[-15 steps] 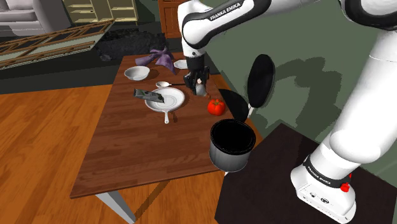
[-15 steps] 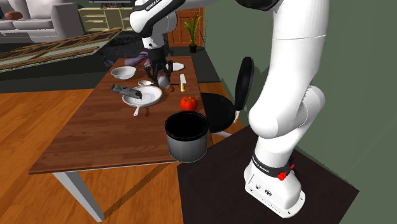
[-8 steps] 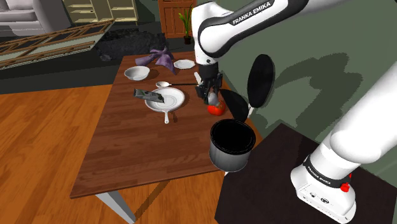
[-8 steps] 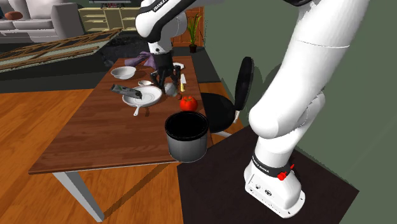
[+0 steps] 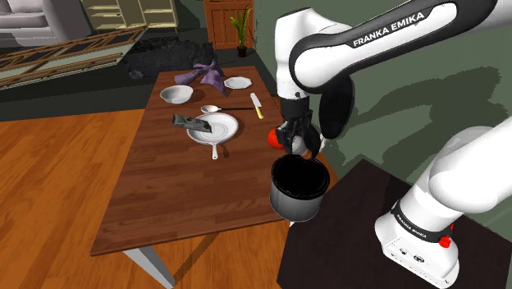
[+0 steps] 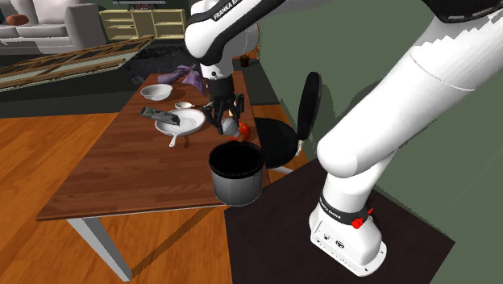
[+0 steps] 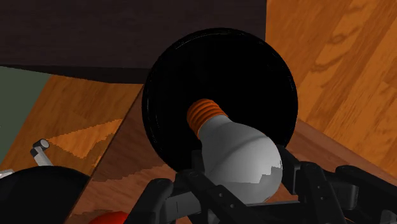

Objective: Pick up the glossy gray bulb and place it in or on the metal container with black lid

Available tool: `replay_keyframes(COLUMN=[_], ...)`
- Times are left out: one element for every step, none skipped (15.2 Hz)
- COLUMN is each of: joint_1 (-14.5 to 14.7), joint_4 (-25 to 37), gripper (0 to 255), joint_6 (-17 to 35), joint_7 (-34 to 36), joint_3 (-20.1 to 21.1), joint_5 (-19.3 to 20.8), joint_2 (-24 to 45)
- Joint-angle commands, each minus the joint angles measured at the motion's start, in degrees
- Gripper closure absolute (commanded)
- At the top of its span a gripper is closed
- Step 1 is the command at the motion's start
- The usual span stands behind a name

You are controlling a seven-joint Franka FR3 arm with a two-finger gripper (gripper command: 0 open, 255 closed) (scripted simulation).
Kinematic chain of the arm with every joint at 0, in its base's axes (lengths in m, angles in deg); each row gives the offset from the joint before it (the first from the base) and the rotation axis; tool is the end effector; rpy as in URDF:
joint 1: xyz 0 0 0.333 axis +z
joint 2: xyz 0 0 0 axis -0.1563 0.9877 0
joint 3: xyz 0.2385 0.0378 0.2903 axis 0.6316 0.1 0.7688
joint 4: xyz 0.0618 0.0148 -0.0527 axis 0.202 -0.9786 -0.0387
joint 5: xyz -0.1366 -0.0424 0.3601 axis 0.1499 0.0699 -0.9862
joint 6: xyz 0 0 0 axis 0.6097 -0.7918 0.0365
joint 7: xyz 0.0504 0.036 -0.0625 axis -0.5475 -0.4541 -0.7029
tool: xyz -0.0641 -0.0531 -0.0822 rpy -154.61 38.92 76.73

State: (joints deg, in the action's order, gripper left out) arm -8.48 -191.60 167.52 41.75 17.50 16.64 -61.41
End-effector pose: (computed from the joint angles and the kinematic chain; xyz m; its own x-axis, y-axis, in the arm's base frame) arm 0.3457 0.1569 0.4517 0.9852 0.0706 -0.1563 0.0745 -0.9970 0.0196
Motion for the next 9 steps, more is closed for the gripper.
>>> replay_keyframes(joint_1=[1.4,1.4,1.4,1.4,1.4,1.4,1.4,1.3,1.3], joint_4=[-3.6,-4.1,-4.6,-5.1,-5.5,-6.0,-6.4,-6.9,-7.3], gripper=[255,255,255,255,255,255,255,255,255], joint_6=[-1.0,-0.1,0.7,1.6,2.5,3.5,4.4,5.3,6.2], joint_7=[0.0,0.1,0.1,0.1,0.2,0.2,0.2,0.3,0.3], joint_3=[0.1,0.2,0.3,0.5,0.6,0.8,0.9,1.1,1.2], joint_5=[-1.8,-1.8,-1.8,-1.9,-1.9,-1.9,-1.9,-1.9,-1.9], joint_2=[-4.7,-4.3,-3.9,-3.5,-3.1,-2.6,-2.1,-1.7,-1.1])
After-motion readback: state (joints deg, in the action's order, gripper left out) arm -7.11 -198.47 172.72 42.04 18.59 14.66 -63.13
